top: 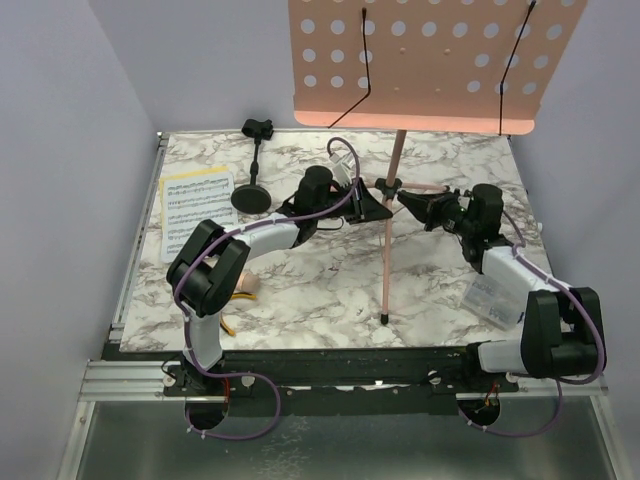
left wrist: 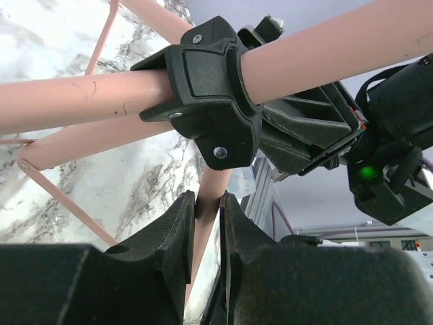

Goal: Set up the instrument practice props

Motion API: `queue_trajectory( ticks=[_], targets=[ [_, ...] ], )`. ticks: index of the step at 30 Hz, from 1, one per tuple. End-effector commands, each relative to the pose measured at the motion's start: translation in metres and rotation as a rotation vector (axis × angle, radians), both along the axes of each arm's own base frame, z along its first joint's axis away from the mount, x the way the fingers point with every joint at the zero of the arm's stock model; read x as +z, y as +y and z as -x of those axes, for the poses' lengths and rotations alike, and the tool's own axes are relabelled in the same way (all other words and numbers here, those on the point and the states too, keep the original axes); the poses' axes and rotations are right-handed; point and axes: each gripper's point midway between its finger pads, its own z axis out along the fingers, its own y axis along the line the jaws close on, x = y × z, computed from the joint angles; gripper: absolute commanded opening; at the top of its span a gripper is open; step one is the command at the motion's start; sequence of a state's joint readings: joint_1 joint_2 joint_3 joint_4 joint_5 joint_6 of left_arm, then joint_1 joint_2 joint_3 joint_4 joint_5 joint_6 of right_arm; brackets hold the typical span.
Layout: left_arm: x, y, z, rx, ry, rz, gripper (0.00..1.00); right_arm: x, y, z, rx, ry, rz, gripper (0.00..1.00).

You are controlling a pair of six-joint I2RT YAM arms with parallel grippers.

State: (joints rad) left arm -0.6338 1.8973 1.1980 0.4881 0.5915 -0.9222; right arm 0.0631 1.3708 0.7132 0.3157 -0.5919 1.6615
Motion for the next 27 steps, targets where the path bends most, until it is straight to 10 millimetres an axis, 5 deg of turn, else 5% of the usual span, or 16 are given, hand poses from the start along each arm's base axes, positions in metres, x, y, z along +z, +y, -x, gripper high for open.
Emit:
queue_trajectory(
  ticks=[1, 5, 9, 13, 15, 18, 21, 27],
  targets=[
    [-0.110, 0.034, 0.016, 0.048, 0.272, -0.265, 0.23, -0.009, -0.032, -0.003, -0.188, 0.101, -0.186, 0.00],
    [-0.114, 0.032, 0.018, 0.038, 0.276, -0.270, 0.23, 0.007, -0.050, -0.011, -0.235, -0.004, -0.280, 0.14],
    [-0.115, 0.030, 0.021, 0.027, 0.285, -0.268, 0.23, 0.031, -0.066, -0.008, -0.267, -0.216, -0.247, 0.50],
    [-0.115, 0.029, 0.021, 0.026, 0.273, -0.271, 0.23, 0.025, -0.073, 0.006, -0.263, -0.319, -0.079, 0.68],
    [-0.114, 0.029, 0.021, 0.022, 0.276, -0.268, 0.23, 0.018, -0.072, 0.009, -0.228, -0.391, 0.147, 0.77],
    [-0.113, 0.028, 0.021, 0.020, 0.275, -0.266, 0.23, 0.005, -0.079, 0.001, -0.066, -0.574, 0.695, 0.81],
    [-0.112, 0.028, 0.021, 0.019, 0.273, -0.265, 0.23, -0.005, -0.094, -0.001, 0.020, -0.720, 1.035, 0.81],
    [-0.114, 0.030, 0.021, 0.024, 0.261, -0.274, 0.23, 0.017, -0.070, 0.021, 0.189, -1.303, 1.322, 0.73]
  ],
)
